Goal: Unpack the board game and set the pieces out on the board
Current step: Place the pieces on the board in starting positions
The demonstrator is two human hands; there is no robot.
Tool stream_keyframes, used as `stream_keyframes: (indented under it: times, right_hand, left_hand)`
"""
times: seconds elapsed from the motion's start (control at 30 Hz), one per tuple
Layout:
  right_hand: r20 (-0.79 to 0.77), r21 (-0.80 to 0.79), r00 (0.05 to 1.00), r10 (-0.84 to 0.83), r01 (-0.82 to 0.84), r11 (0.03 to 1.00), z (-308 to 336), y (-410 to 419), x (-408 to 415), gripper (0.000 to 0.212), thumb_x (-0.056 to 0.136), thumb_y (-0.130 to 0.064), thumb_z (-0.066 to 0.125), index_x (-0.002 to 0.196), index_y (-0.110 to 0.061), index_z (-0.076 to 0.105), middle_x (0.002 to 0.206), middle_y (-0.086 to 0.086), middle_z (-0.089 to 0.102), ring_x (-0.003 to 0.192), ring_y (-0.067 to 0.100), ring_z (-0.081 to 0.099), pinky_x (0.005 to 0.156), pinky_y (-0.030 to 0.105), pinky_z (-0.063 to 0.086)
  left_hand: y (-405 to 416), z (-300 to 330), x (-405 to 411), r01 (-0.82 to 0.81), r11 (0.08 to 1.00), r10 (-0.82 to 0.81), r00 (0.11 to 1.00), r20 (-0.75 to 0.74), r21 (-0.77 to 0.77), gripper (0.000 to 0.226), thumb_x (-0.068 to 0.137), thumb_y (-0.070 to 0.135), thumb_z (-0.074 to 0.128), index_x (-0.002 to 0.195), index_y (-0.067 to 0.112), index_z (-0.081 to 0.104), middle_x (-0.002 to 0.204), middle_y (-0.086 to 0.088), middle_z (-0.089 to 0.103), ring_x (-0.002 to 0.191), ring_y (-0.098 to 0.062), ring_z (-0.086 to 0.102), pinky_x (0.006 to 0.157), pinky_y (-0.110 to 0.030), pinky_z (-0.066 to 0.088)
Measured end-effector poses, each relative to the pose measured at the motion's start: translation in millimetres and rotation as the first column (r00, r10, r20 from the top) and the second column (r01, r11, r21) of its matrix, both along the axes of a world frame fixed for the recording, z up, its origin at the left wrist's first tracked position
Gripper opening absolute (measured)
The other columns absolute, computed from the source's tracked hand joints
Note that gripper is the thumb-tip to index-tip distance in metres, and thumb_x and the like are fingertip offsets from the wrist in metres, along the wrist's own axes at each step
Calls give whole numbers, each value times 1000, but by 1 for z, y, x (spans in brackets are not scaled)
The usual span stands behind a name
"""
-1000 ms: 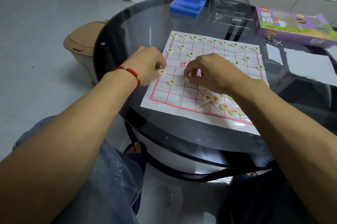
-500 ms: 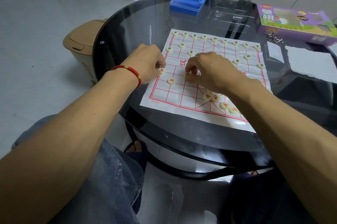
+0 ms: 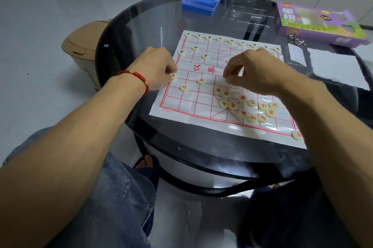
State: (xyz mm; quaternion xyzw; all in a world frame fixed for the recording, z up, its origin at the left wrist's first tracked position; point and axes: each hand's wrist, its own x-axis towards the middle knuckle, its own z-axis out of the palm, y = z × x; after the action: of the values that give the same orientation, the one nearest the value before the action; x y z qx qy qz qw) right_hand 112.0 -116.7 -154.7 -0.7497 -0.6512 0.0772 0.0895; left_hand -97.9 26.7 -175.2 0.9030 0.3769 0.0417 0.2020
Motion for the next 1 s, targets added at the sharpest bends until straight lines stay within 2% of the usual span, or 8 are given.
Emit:
stream_keyframes:
  times: [0.13, 0.23, 0.33, 0.47, 0.57, 0.8, 0.9, 1.0]
  right_hand:
    - [-27, -64, 998, 54, -55, 996, 0, -1, -11, 24, 93, -19, 72, 117, -18, 73, 112, 1, 72, 91, 14, 66, 81, 21, 52]
    - [-7, -85, 998, 57, -58, 995, -6, 4, -20, 27, 91, -28, 74, 116, -19, 73, 109, -1, 72, 92, 18, 68, 86, 32, 59]
    - [25, -90, 997, 66, -64, 994, -9, 7, -22, 25, 90, -28, 75, 114, -20, 74, 107, -1, 73, 92, 18, 68, 86, 40, 61]
    - [-10, 18, 999, 42, -42, 999, 1, 5, -3, 30, 90, -17, 75, 119, -18, 71, 113, 1, 72, 92, 15, 67, 80, 24, 56]
    - [-55, -25, 998, 3, -4, 1000, 2, -2, 14, 41, 87, -11, 77, 126, -20, 67, 113, -2, 69, 89, 14, 64, 72, 16, 48]
    - [-107, -69, 993, 42, -49, 996, -4, -1, 13, 48, 88, -3, 74, 130, -23, 64, 114, -9, 64, 85, 6, 62, 67, 10, 44]
    - [-28, 19, 1000, -7, 7, 1000, -3, -3, 17, 35, 91, -7, 73, 123, -19, 69, 114, -1, 69, 87, 12, 62, 68, 13, 45]
    - [8, 27, 998, -60, 60, 998, -8, -4, 17, 23, 94, -17, 70, 117, -15, 74, 113, 5, 73, 92, 20, 67, 81, 29, 57]
  left_hand:
    - [0, 3, -2, 10, 1000, -10, 1000, 15, 4, 34, 92, 24, 70, 124, 15, 70, 122, -2, 70, 104, -22, 65, 76, -28, 52]
    - [0, 4, -2, -1, 1000, 1, 1000, 26, 18, 36, 92, 19, 70, 128, 15, 68, 124, -4, 68, 108, -21, 63, 82, -30, 52]
    - [0, 3, 0, -9, 1000, 8, 1000, 22, 26, 37, 92, 17, 71, 129, 16, 67, 124, -4, 68, 108, -21, 63, 80, -29, 50]
    - [0, 3, 0, -6, 1000, 6, 1000, 20, 29, 37, 92, 18, 71, 129, 16, 67, 124, -4, 68, 103, -18, 61, 79, -30, 51]
    - [0, 3, 0, -8, 999, 7, 1000, 20, 39, 38, 92, 17, 71, 129, 17, 66, 124, -4, 67, 99, -16, 58, 81, -32, 53]
    - [-2, 3, 1, -17, 999, 16, 1000, 15, 31, 39, 91, 18, 72, 129, 19, 66, 124, -4, 67, 103, -19, 62, 82, -34, 54]
    - [-2, 3, 0, -19, 1000, 19, 1000, 19, 19, 39, 91, 19, 73, 129, 19, 66, 125, -5, 67, 101, -18, 61, 82, -34, 55]
    - [-3, 4, 1, -21, 1000, 21, 1000, 20, 12, 39, 91, 20, 73, 130, 19, 66, 126, -5, 67, 98, -17, 59, 82, -35, 55]
